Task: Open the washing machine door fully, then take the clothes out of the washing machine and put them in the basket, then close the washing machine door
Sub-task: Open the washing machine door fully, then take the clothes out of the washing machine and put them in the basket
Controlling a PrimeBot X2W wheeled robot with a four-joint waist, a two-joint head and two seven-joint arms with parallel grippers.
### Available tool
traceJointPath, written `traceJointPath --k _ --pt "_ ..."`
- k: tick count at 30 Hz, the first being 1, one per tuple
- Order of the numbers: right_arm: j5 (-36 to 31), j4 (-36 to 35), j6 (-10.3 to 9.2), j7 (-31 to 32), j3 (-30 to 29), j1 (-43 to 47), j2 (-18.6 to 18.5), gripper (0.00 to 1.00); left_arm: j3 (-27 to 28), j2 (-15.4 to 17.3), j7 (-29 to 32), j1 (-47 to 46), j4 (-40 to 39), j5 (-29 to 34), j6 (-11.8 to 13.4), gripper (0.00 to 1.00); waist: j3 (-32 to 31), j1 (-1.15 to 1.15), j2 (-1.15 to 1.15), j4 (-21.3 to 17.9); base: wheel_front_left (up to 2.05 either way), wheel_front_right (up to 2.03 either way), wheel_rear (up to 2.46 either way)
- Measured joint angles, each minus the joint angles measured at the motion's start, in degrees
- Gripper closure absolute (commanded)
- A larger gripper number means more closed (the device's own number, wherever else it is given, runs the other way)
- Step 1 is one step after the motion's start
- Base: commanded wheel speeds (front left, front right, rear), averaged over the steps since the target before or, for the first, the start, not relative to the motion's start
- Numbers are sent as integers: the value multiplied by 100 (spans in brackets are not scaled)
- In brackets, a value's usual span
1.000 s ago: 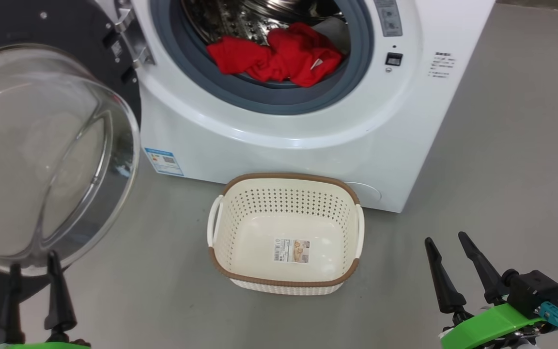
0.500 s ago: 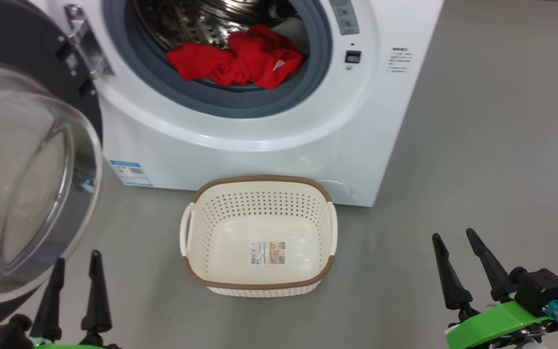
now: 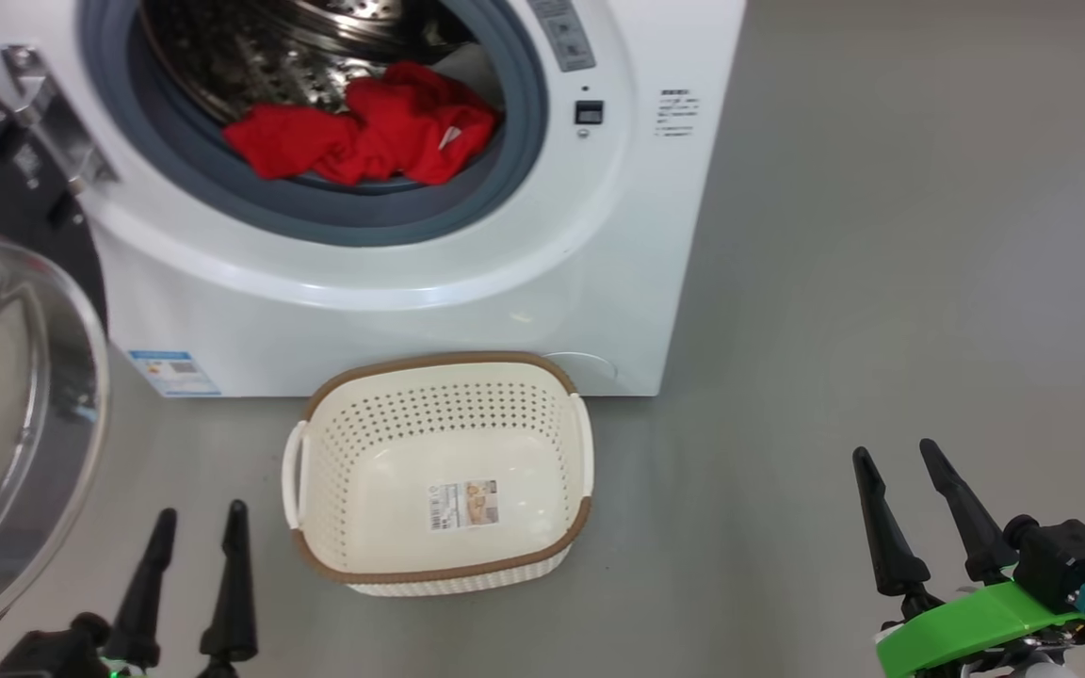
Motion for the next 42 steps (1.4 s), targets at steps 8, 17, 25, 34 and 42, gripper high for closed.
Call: traceJointPath --k 8,17,25,34,42 --pt "-1 -32 0 0 -70 1 13 0 -176 55 0 -2 2 255 0 0 33 0 0 -326 0 0 0" --pt "-29 -59 0 0 -204 0 52 0 -238 76 0 -23 12 592 0 0 181 0 0 -571 0 0 0" --pt "-34 -81 0 0 -246 -1 88 0 -321 101 0 -30 23 784 0 0 274 0 0 -639 0 0 0" --pt "-42 -97 0 0 -267 -2 124 0 -304 91 0 -85 46 831 0 0 305 0 0 -594 0 0 0" --pt "-42 -98 0 0 -264 -3 124 0 -231 8 0 -144 43 849 0 0 288 0 0 -551 0 0 0"
